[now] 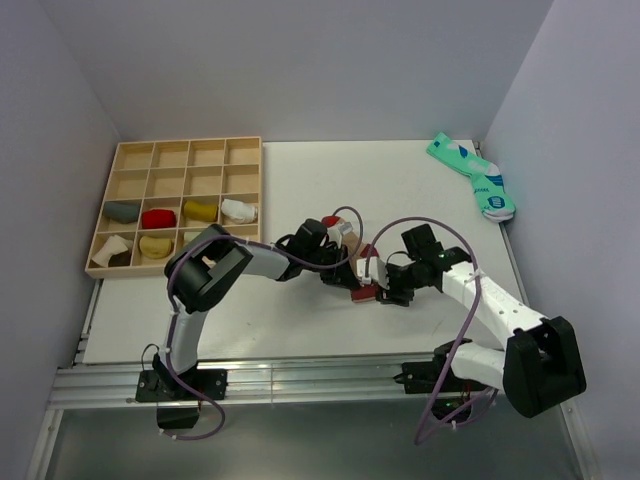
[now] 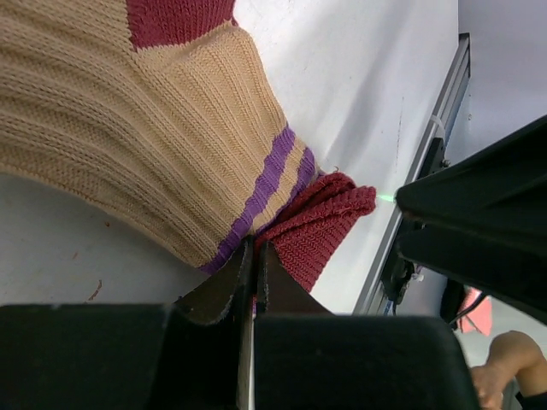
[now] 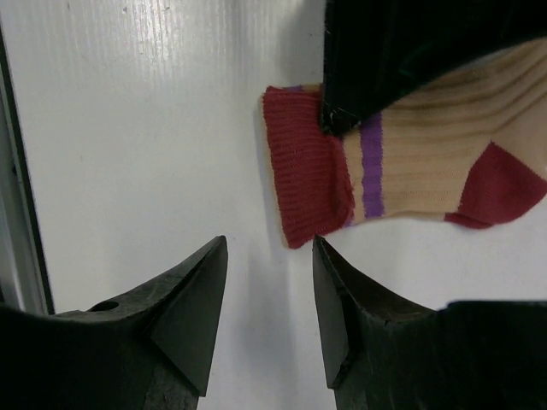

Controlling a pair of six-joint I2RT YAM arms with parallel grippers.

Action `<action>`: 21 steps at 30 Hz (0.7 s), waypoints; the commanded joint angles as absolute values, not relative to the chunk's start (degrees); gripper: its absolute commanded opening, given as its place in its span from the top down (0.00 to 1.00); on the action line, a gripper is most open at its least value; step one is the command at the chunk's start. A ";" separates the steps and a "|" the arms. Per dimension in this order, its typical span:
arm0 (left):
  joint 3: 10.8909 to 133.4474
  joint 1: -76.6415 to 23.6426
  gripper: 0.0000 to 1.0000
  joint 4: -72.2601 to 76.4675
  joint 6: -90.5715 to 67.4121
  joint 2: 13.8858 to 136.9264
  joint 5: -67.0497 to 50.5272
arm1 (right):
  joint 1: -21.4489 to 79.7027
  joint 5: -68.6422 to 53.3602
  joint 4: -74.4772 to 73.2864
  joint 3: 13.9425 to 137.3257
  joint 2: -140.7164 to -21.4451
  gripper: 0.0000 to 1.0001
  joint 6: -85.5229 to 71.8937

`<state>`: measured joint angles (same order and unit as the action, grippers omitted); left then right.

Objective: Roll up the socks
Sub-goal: Roll the sock at the center of the board.

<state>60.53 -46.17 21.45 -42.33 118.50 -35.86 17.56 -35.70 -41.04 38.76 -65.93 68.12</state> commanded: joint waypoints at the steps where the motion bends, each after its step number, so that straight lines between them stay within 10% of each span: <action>1: 61.26 -45.88 1.00 16.44 -41.93 120.59 -37.44 | 20.55 -33.06 -35.08 36.13 -63.99 0.48 69.08; 21: 63.55 -45.70 1.00 13.53 -39.90 121.29 -39.37 | 26.37 -24.35 -26.37 35.68 -72.68 0.50 65.83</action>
<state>63.16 -45.56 17.78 -42.44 119.85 -39.22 26.02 -25.96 -27.73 33.76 -71.85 66.54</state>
